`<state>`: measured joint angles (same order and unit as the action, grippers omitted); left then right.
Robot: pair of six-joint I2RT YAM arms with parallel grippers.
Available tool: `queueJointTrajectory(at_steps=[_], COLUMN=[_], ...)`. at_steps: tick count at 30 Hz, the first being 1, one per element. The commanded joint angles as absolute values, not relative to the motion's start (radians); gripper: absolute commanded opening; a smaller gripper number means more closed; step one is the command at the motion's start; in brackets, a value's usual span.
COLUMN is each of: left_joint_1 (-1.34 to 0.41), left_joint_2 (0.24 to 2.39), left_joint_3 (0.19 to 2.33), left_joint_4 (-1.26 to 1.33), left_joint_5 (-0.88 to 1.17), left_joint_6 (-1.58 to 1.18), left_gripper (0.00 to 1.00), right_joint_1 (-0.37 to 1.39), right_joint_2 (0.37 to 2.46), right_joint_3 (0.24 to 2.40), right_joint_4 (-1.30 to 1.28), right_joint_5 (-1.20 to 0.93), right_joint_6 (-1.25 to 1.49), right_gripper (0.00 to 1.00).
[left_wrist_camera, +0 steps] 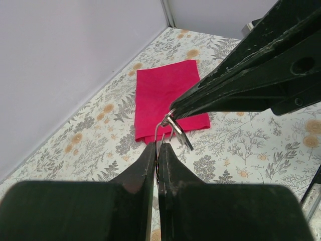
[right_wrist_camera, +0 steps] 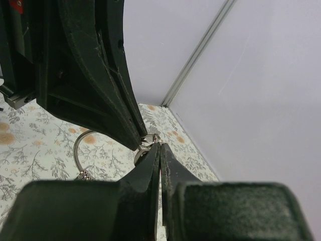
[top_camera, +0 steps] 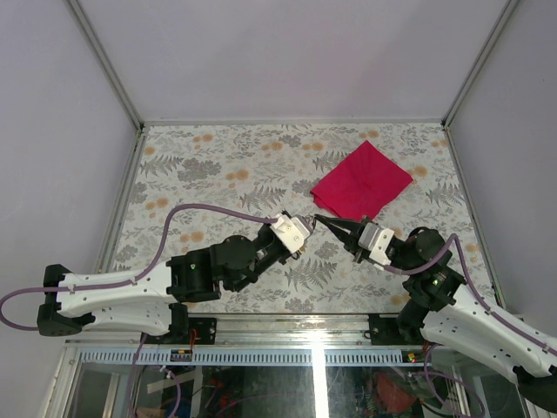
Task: Put the keys on the keyring
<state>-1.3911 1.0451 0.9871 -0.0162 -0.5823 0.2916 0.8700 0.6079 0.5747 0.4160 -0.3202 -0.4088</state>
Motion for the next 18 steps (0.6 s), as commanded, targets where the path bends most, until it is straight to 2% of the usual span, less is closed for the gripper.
queueJointTrajectory(at_steps=[1,11,18], left_joint_1=[-1.388,-1.387,-1.388], left_joint_2=[1.033,1.012,1.011], left_joint_3=[1.027,1.023,1.022], left_joint_4=[0.001,-0.062,-0.075], left_joint_5=[-0.532,-0.426,-0.387], left_joint_6=[0.287,0.329,0.333], left_gripper=[0.0,0.0,0.0], right_joint_1=[0.866,0.865,0.866], right_joint_2=[0.602,0.597,0.611], right_joint_3=[0.625,0.742,0.805], right_joint_4=[0.422,0.157,0.046], right_joint_5=[-0.302,-0.387,-0.412], right_joint_6=[-0.435,-0.506,-0.548], right_gripper=[0.0,0.0,0.04])
